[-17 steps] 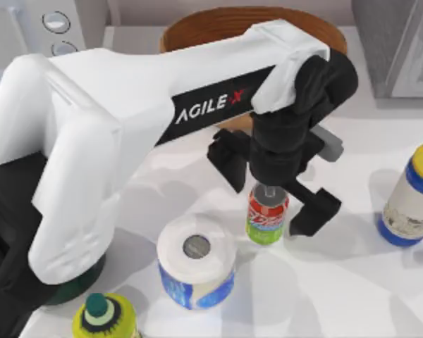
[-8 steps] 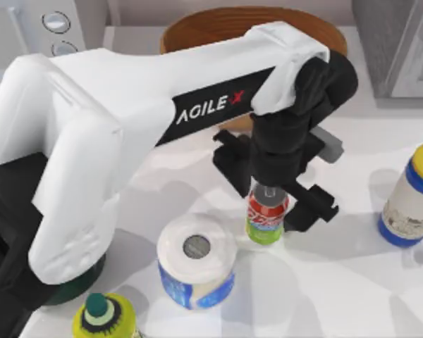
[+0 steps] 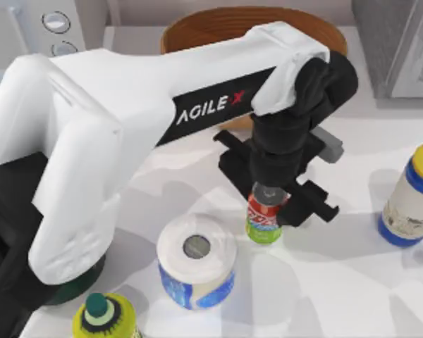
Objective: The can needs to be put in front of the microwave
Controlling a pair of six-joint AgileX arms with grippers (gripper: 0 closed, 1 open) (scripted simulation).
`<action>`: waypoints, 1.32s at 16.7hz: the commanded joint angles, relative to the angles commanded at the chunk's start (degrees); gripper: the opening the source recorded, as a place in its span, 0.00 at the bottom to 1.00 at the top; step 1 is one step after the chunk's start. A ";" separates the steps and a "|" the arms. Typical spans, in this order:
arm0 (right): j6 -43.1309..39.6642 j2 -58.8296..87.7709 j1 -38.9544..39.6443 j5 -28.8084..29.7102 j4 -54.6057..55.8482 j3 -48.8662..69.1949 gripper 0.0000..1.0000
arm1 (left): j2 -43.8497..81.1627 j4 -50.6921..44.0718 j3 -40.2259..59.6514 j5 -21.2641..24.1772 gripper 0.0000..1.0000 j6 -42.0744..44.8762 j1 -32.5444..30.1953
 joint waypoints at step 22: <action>0.00 0.00 0.00 0.00 0.00 0.00 1.00 | -0.47 -8.87 8.35 0.00 0.00 -0.56 0.54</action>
